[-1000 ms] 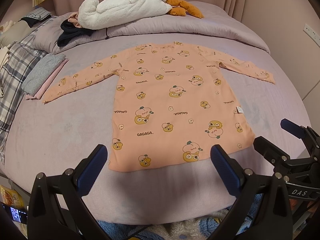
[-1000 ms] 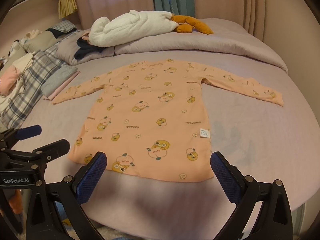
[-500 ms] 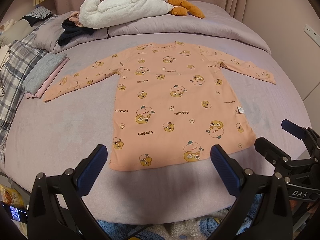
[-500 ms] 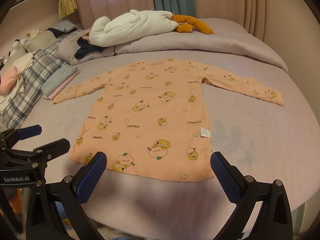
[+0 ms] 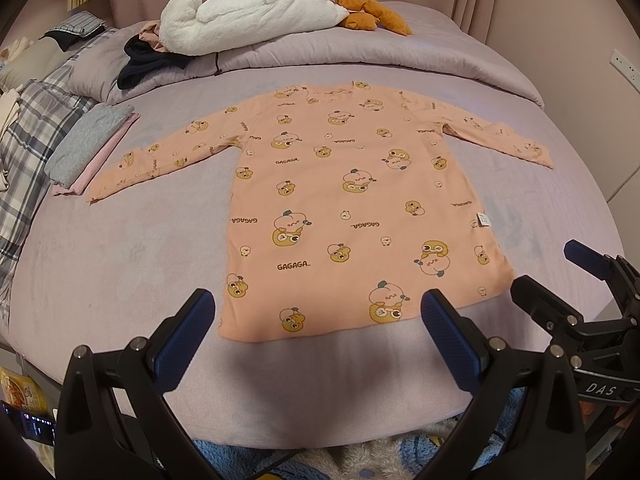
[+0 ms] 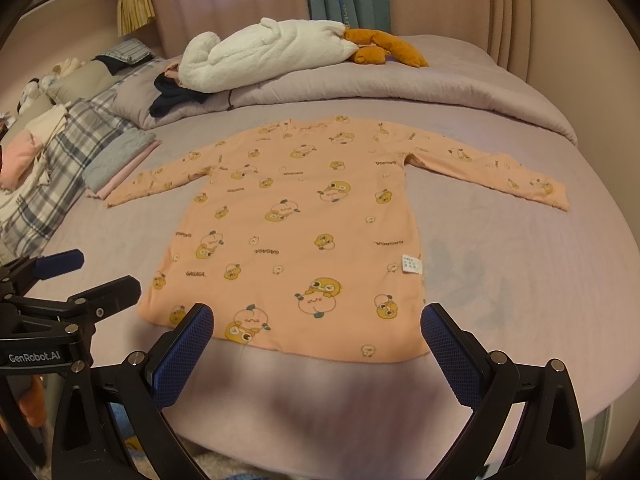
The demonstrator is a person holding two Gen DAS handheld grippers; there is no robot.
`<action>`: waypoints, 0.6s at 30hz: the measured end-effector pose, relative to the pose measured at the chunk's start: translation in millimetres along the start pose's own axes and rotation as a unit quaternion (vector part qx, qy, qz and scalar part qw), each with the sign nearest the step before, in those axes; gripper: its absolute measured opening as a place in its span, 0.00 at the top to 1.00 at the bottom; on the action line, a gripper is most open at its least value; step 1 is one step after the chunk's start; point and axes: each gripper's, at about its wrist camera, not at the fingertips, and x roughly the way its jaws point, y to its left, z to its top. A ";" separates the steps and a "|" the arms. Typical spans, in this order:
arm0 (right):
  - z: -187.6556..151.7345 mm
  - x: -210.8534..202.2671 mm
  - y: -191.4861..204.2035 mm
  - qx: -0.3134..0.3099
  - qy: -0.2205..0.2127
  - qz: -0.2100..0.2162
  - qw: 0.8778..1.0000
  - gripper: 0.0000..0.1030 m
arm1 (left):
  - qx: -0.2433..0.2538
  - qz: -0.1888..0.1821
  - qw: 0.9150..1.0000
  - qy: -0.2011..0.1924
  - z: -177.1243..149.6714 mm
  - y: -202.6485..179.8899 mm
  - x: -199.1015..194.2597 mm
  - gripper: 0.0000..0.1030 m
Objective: Fold small clothes
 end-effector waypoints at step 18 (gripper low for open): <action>2.2 5.8 -15.8 0.034 -0.003 0.034 0.999 0.01 | -0.019 -0.004 1.000 0.003 2.0 9.2 13.2 0.00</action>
